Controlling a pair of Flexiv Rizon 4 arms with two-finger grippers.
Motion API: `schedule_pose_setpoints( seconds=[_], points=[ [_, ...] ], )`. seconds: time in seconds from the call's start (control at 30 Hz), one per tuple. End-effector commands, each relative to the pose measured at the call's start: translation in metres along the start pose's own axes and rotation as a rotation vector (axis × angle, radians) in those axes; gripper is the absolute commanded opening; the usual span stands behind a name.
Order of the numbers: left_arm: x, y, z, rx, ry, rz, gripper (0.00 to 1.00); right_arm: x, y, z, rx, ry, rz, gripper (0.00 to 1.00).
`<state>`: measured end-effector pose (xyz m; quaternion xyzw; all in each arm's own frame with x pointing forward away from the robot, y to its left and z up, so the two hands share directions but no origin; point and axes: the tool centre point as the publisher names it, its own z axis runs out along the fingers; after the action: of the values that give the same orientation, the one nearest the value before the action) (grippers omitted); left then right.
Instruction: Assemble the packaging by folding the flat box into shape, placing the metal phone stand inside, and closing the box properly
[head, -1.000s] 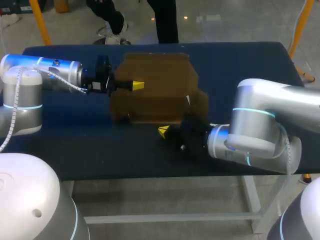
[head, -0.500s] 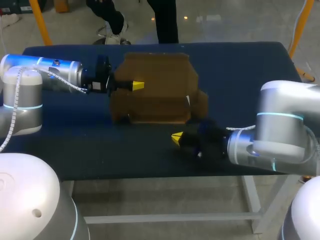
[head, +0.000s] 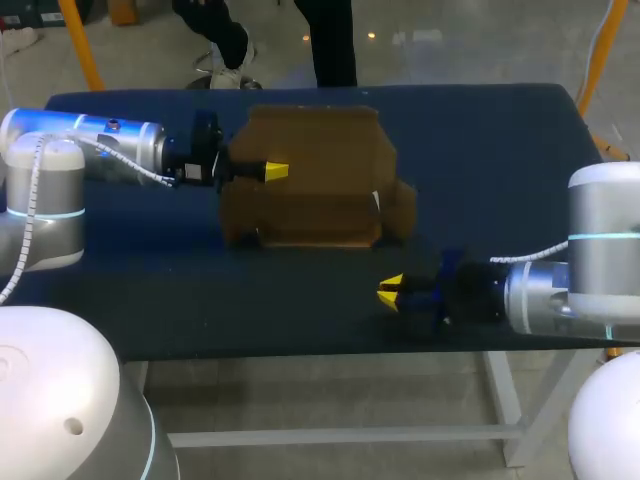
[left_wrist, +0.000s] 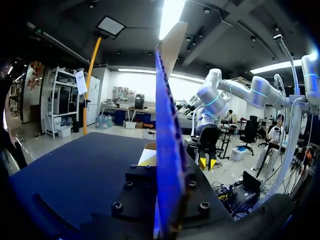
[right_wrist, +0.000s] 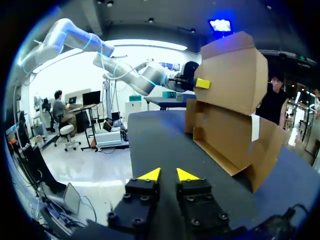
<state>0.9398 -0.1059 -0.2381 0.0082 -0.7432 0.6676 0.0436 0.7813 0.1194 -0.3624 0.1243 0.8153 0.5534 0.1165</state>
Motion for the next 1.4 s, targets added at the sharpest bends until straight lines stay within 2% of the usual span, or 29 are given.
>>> schedule_pose_setpoints(
  seconds=[0.03,0.1,0.17,0.27,0.3,0.5,0.67,1.0,1.23,1.4],
  points=[
    [-0.001,0.002,-0.001,-0.001,0.005,-0.001,0.0,-0.006,-0.005,-0.055,-0.01,0.071,-0.012,0.36],
    [-0.001,0.002,-0.001,-0.001,0.005,-0.001,0.0,-0.011,-0.007,-0.06,-0.012,0.091,-0.016,0.4],
    [-0.001,0.002,-0.001,-0.001,0.005,-0.001,0.0,-0.014,-0.009,-0.067,-0.014,0.096,-0.027,0.5],
    [-0.001,0.002,-0.001,-0.001,0.005,-0.001,0.0,-0.018,-0.009,-0.074,0.012,0.096,-0.052,0.94],
    [-0.001,0.002,-0.001,-0.001,0.005,-0.001,0.0,-0.02,-0.008,-0.077,0.022,0.095,-0.053,1.0],
    [-0.001,0.002,-0.001,-0.001,0.005,-0.001,0.0,-0.028,-0.008,-0.092,0.038,0.032,-0.031,1.0],
    [-0.001,0.002,-0.001,-0.001,0.005,-0.001,0.0,-0.047,-0.014,-0.094,0.035,0.001,-0.009,1.0],
    [-0.001,0.002,-0.001,-0.001,0.005,-0.001,0.0,-0.097,-0.019,-0.069,0.053,-0.059,-0.013,1.0],
    [-0.001,0.002,-0.001,-0.001,0.005,-0.001,0.0,-0.121,-0.02,-0.039,0.072,-0.166,-0.004,1.0],
    [-0.001,0.002,-0.001,-0.001,0.005,-0.001,0.0,-0.136,-0.022,-0.019,0.064,-0.181,0.01,1.0]
  ],
)
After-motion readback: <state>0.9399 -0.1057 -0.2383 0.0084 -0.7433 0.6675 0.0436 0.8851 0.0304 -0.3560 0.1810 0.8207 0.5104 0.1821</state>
